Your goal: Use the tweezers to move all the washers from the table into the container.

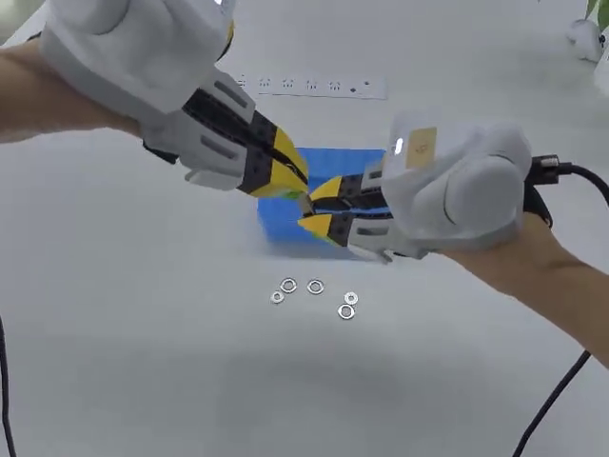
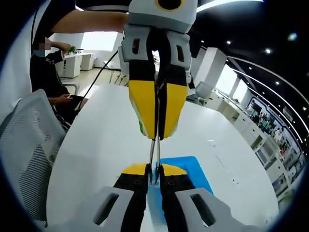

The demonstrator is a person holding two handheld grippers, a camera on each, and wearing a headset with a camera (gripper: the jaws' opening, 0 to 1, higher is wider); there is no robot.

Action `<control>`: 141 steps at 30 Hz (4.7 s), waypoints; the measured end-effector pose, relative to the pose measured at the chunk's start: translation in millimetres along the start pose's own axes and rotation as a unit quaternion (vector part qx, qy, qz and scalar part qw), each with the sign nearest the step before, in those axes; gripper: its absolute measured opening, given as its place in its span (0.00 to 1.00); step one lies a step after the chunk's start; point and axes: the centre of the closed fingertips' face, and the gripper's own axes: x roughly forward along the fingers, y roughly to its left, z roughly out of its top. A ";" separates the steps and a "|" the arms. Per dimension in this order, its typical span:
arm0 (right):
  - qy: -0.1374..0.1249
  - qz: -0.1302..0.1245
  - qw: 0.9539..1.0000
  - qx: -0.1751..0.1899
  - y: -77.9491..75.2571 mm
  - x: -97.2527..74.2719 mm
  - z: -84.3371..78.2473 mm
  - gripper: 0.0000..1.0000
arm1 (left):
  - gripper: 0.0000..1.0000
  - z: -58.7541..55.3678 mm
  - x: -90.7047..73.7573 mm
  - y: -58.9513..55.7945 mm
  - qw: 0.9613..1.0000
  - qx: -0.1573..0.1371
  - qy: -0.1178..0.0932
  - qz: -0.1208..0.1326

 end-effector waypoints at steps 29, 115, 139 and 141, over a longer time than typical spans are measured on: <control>0.020 -0.005 0.999 0.042 -64.3 48.0 -59.5 0.10 | 0.07 -48.2 48.9 82.2 1.000 -0.015 0.018 -0.009; -0.002 0.025 0.997 0.077 54.6 -28.7 -57.8 0.12 | 0.07 1.8 59.3 -48.9 0.996 -0.057 -0.055 -0.048; 0.013 0.044 0.994 0.096 72.2 -14.3 -77.8 0.13 | 0.07 -22.1 75.5 -56.5 0.995 -0.071 -0.035 -0.068; 0.012 0.048 0.994 0.097 73.5 -11.9 -78.2 0.13 | 0.07 -24.3 75.9 -56.8 0.994 -0.073 -0.034 -0.069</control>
